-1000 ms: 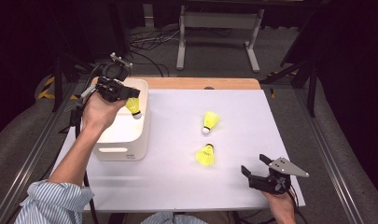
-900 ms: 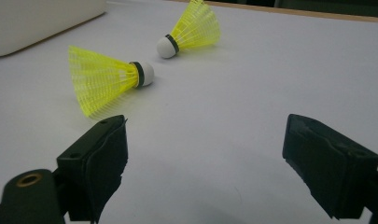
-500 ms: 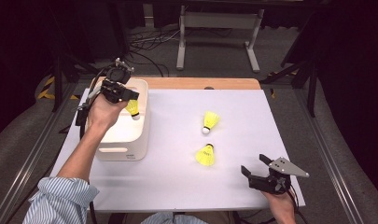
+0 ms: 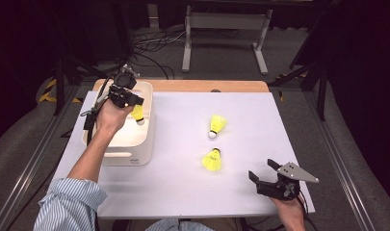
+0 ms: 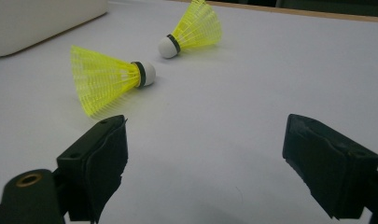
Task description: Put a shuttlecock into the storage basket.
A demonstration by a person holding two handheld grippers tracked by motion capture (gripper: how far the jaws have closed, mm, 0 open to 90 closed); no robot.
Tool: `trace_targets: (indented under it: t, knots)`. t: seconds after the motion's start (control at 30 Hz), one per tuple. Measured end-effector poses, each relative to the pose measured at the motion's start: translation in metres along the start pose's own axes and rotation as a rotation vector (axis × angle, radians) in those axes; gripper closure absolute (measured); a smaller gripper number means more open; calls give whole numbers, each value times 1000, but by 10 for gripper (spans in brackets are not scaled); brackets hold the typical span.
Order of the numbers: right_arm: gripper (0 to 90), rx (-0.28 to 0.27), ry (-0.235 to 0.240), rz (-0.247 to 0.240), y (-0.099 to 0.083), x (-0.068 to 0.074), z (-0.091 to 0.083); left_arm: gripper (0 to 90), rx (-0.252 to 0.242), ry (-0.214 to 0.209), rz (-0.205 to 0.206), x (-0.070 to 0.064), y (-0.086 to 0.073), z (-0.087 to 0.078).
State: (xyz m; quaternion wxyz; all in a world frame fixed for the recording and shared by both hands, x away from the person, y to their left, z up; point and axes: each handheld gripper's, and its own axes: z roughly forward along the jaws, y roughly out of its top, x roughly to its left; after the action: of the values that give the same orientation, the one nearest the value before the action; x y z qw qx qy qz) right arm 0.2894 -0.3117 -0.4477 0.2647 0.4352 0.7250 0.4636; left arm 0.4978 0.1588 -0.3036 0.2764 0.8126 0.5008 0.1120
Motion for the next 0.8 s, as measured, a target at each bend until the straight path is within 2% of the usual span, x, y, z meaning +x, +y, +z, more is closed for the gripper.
trace_targets:
  t: [0.17,0.53,0.8]
  knots:
    - [143,1,2,0,0,0,0,900,3,-3,-1,3,-1,10]
    - [142,2,3,-2,0,0,0,900,24,-13,-31,10,-4,30]
    - [143,1,5,-1,0,0,0,900,42,-8,-35,13,-6,35]
